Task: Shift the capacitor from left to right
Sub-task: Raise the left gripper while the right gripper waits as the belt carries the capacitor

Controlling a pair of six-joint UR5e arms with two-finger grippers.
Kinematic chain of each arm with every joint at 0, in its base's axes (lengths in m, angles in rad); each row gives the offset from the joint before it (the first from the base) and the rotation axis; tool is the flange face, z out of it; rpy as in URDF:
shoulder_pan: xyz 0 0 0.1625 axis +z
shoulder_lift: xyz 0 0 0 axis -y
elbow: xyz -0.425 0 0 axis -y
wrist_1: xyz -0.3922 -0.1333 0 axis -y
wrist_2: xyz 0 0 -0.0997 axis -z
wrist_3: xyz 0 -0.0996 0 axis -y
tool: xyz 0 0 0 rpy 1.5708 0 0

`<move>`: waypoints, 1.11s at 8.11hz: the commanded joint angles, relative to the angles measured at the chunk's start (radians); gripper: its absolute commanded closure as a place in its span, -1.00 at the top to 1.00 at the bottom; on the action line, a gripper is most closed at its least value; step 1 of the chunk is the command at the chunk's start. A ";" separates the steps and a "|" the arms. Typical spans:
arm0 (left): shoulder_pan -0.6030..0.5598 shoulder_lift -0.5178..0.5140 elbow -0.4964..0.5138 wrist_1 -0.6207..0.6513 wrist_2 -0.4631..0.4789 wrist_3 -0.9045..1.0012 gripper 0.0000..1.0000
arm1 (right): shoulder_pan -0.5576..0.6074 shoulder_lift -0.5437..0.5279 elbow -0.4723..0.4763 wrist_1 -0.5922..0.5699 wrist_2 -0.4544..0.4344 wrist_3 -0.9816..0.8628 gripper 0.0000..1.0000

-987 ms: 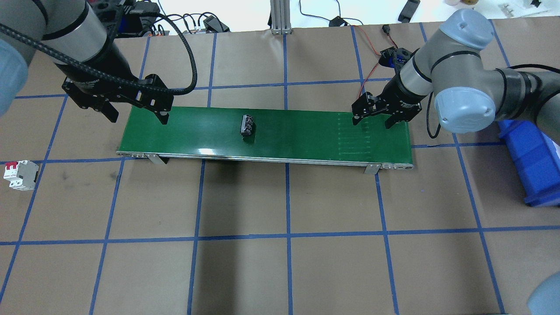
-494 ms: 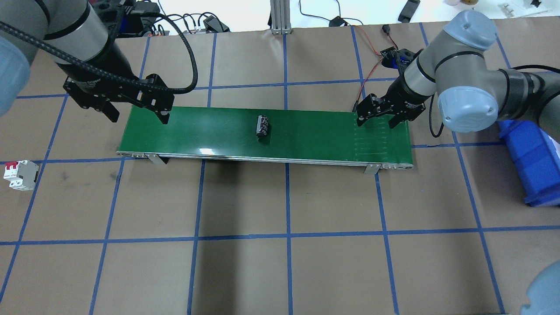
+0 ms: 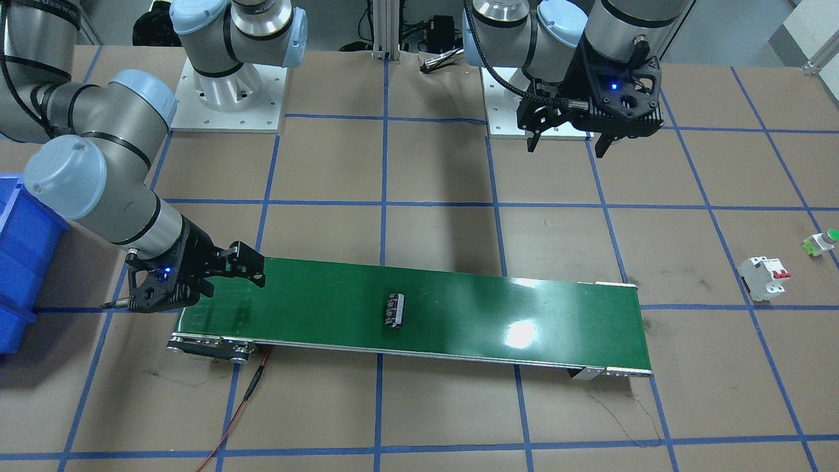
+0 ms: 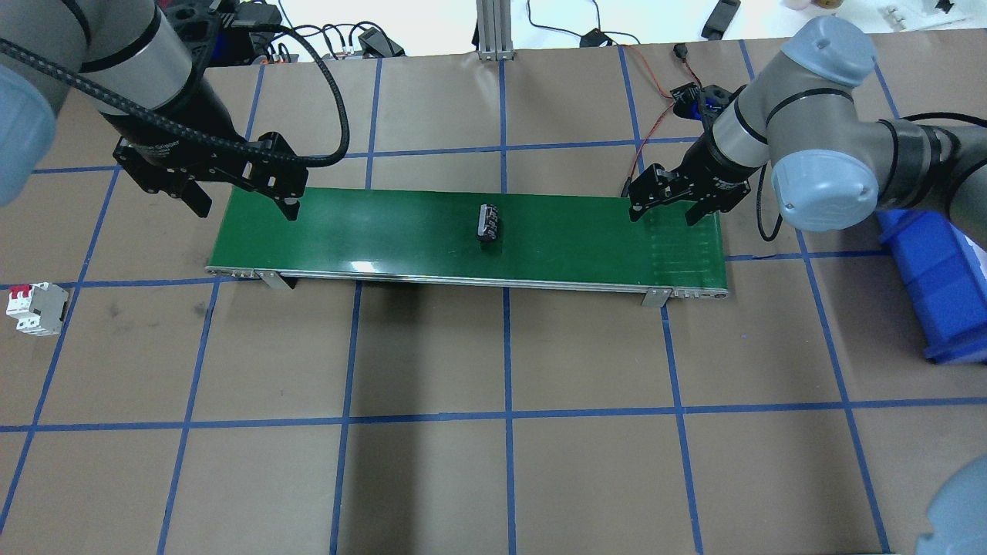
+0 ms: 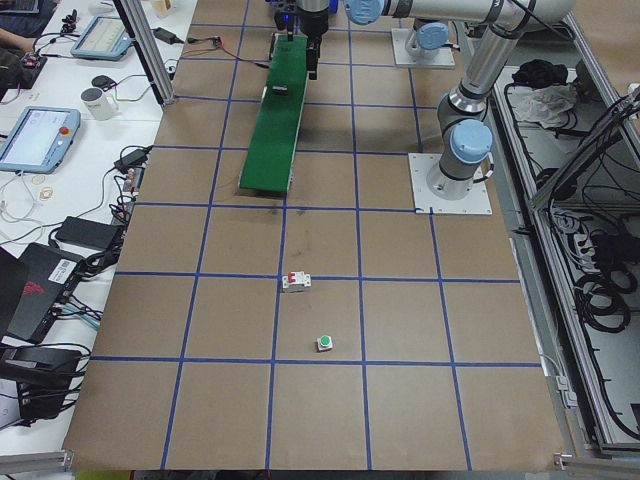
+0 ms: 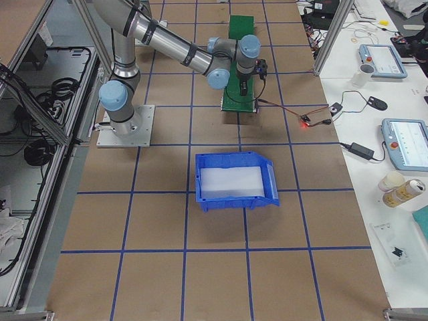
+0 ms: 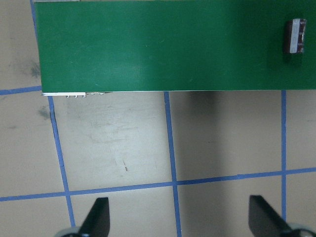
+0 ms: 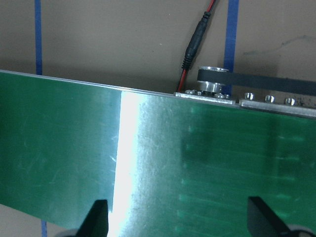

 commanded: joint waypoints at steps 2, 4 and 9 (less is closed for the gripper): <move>0.000 0.000 -0.005 0.000 0.000 0.000 1.00 | -0.001 0.012 -0.012 -0.001 -0.016 -0.020 1.00; 0.000 0.002 -0.007 -0.002 0.000 0.000 1.00 | -0.001 0.025 -0.012 -0.007 -0.017 -0.017 1.00; 0.000 0.000 -0.007 -0.002 0.000 -0.002 1.00 | 0.002 0.057 -0.037 -0.013 -0.007 0.115 1.00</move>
